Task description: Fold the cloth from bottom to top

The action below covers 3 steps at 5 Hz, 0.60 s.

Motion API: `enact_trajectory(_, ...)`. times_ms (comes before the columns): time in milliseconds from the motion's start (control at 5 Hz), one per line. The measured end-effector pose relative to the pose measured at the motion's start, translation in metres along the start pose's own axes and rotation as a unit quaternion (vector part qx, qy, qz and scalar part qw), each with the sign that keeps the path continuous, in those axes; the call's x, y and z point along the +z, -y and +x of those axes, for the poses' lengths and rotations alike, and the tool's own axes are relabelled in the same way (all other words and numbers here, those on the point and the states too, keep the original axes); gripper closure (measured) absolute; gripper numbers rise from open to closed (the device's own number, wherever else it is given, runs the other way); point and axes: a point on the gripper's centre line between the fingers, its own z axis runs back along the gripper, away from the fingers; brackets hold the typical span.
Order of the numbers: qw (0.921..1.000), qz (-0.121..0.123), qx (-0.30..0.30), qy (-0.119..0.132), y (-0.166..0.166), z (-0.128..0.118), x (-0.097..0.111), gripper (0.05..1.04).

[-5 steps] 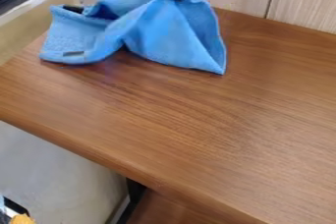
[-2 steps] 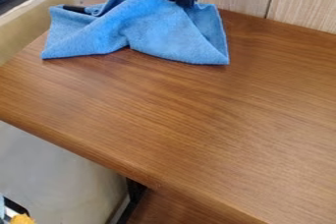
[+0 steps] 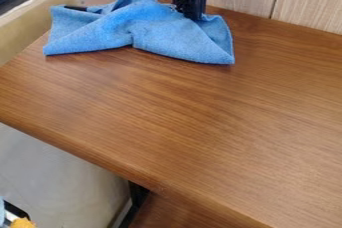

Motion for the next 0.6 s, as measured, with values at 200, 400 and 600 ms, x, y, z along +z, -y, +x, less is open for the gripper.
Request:
enact_trajectory(200,1.0000,-0.005,0.000,0.001,-0.0004,-0.0014,-0.0030,0.865)
enact_trajectory(400,1.0000,-0.008,0.002,-0.006,0.0004,-0.0033,-0.0030,0.612)
enact_trajectory(600,0.9999,-0.014,0.003,-0.007,0.0031,-0.0040,-0.0055,0.303)
